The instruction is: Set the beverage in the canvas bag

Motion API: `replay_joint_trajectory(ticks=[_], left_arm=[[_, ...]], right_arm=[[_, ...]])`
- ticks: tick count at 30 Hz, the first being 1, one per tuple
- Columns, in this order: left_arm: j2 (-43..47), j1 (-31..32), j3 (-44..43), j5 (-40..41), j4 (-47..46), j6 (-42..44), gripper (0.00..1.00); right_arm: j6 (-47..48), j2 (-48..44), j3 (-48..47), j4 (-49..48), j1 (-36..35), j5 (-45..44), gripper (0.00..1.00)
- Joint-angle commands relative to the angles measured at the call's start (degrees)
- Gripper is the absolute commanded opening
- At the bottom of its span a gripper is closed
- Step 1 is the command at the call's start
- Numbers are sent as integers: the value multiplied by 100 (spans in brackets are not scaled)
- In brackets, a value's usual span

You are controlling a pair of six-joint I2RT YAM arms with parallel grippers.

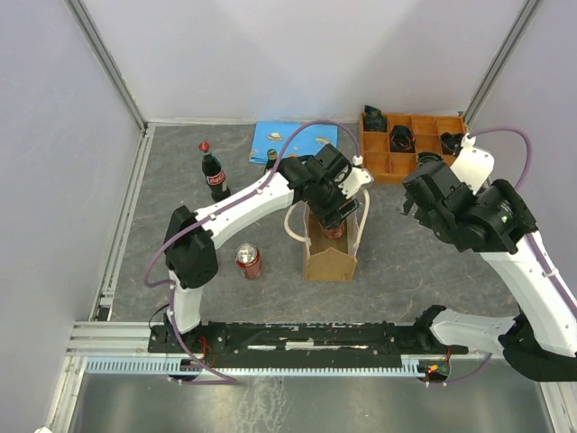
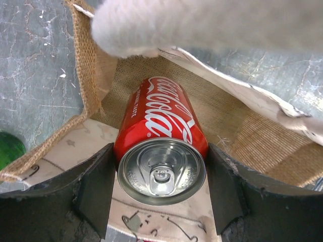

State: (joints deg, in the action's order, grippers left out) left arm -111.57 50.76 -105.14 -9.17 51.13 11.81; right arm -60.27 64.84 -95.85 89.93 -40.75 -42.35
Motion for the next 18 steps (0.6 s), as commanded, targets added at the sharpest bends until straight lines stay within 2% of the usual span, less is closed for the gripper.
replay_joint_trajectory(ticks=[1,18], left_arm=[[-43,33,-13,126,-855,-113,3],[-605,41,-96,615,-1292,-254,3]], right_arm=[[-110,-44,-3,51,25,-230,99],[-247,-249,64,176,44,-302,99]])
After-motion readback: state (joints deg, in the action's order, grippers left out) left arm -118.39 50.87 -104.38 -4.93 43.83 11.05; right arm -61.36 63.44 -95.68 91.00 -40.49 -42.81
